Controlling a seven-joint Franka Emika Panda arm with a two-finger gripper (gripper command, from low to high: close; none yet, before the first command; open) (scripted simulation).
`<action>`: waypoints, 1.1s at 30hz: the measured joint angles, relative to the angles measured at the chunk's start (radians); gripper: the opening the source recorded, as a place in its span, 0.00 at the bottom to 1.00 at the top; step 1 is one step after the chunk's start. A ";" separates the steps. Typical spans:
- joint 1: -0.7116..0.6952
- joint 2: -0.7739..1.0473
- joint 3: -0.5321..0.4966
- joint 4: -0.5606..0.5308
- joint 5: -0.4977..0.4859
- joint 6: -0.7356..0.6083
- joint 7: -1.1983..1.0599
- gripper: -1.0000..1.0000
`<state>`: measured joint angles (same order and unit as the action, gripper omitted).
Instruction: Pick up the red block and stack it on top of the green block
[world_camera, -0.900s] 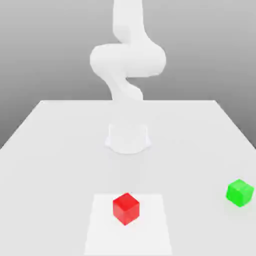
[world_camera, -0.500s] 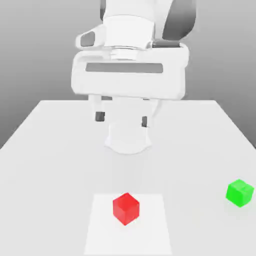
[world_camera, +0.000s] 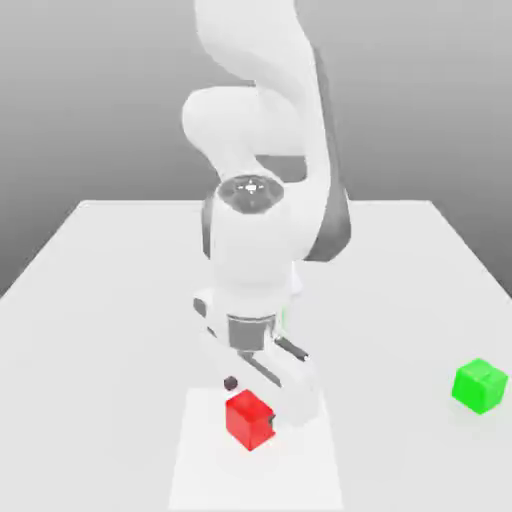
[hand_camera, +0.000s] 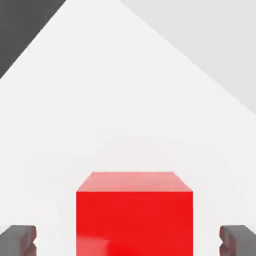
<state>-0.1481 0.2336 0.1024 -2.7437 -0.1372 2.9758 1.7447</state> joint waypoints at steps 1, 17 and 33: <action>0.000 0.000 0.000 0.000 0.000 0.000 0.000 0.00; 0.174 -0.210 0.151 0.027 0.119 -0.239 -0.203 0.00; 0.561 0.001 0.259 0.182 -0.096 -0.200 -0.309 1.00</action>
<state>0.4127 0.2347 0.3612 -2.5620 -0.2331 2.7756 1.4358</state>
